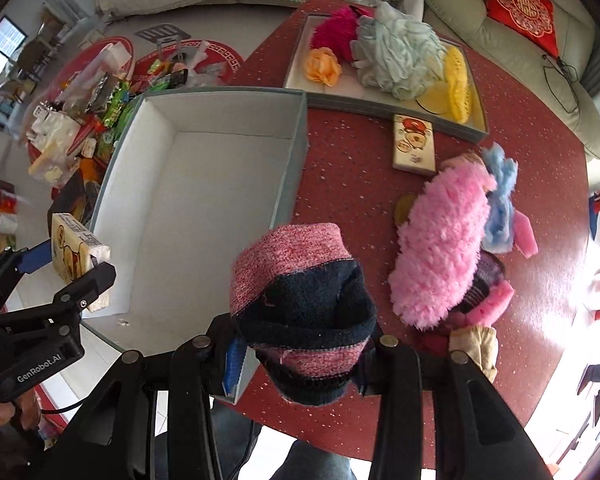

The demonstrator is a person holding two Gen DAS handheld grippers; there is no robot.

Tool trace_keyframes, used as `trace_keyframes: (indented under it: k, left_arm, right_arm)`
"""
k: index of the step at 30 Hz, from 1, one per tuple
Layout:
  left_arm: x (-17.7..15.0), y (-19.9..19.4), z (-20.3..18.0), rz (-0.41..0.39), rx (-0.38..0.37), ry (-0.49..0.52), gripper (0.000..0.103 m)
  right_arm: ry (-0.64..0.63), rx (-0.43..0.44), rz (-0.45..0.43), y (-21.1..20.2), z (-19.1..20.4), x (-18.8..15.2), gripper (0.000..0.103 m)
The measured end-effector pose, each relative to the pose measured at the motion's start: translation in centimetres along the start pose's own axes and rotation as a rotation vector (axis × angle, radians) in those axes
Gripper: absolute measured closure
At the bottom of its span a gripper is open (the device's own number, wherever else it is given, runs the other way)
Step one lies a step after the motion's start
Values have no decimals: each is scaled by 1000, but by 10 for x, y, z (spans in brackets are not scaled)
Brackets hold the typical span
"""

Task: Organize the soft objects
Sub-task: 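Carry tissue pack and striped sock over the white box with both tools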

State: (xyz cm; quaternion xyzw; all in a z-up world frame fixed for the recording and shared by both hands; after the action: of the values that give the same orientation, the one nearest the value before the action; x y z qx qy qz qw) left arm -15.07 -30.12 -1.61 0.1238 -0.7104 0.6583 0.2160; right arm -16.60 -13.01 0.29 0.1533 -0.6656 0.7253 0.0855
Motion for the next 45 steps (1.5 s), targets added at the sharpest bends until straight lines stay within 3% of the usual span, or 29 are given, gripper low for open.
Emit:
trace_keyframes:
  k: [11,45]
  left_arm:
    - [-4,19,22,36,8,-28,26]
    - [-13,75,9,154,3,-58,26]
  right_arm:
    - [-72,58,9,24,48,27,58]
    - [-122,70,89,87,53,51,58]
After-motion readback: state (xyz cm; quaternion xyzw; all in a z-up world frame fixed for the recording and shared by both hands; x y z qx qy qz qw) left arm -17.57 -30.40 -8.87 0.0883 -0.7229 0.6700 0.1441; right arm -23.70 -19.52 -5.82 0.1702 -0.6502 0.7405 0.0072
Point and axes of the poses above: each gripper's, at about its wrist camera, not at the fingertips, and y roughly the way its jaws point, z to its left, x to its top, the point moved 2 cm from there along y, roughly the way its jaws point, and after that the axes turned 13 degrees about -z, right-handed, at the moved point
